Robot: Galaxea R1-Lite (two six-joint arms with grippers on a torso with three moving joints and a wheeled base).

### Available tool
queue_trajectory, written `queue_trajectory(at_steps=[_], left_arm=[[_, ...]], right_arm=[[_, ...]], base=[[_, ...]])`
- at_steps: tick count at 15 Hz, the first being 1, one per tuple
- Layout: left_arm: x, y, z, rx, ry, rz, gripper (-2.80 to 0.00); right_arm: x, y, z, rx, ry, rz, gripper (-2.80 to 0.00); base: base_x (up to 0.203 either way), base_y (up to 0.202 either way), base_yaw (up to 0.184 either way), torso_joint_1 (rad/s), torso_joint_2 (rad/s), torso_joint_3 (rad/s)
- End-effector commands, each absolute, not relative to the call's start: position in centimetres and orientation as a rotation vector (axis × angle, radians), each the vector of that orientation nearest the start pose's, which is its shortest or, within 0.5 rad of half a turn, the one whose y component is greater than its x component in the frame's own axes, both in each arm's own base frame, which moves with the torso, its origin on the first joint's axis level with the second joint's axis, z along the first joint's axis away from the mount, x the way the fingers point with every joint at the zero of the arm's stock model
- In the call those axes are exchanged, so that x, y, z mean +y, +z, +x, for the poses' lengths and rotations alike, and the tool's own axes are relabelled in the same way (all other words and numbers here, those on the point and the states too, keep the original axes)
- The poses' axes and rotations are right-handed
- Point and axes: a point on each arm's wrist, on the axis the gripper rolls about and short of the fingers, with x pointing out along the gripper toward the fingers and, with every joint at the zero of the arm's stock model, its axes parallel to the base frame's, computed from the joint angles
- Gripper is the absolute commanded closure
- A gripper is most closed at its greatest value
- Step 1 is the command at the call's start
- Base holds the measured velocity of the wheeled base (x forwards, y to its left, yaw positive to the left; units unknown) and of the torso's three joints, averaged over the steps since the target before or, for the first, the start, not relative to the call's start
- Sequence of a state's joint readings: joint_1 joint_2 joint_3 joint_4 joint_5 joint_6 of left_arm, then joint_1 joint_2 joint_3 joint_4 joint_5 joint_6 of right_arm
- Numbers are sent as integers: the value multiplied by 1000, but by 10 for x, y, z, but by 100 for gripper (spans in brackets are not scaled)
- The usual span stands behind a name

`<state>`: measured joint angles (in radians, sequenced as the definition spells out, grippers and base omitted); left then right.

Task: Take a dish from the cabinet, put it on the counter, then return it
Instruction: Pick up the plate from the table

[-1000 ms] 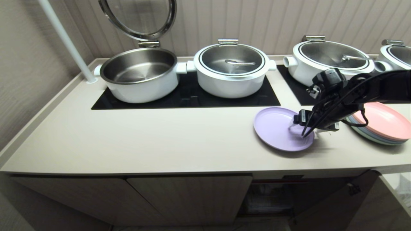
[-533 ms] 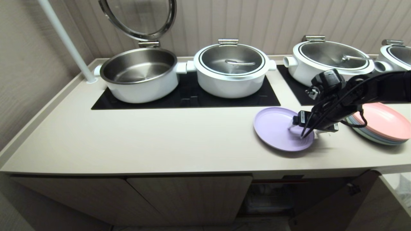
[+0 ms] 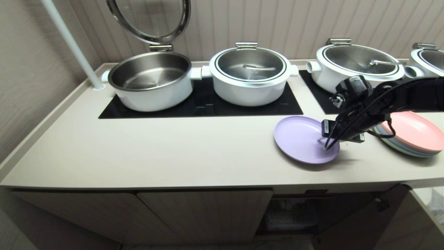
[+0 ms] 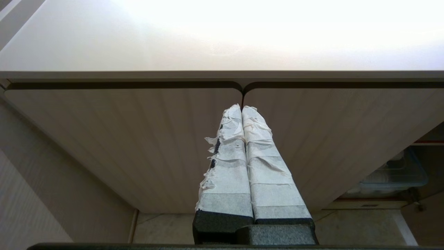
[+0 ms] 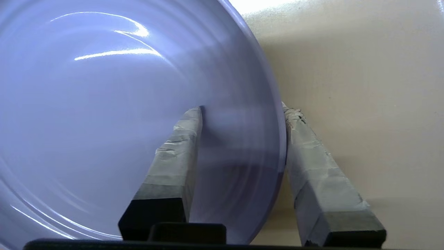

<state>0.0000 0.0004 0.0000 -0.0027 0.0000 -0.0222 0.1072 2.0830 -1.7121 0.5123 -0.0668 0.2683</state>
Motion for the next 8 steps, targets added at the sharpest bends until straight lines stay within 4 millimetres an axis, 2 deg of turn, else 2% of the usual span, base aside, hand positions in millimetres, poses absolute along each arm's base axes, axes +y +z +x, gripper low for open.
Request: queue_trajectory(at_steps=[1,8], left_arm=[[0,76,-23,-3,0,-23,0],[0,76,-23,-3,0,-23,0]], right_arm=[[42,190,399,882,-79,175,0],[42,191,397,884,-80,173,0]], base=[[0,0,0,0,0,0],[0,0,0,0,0,0]])
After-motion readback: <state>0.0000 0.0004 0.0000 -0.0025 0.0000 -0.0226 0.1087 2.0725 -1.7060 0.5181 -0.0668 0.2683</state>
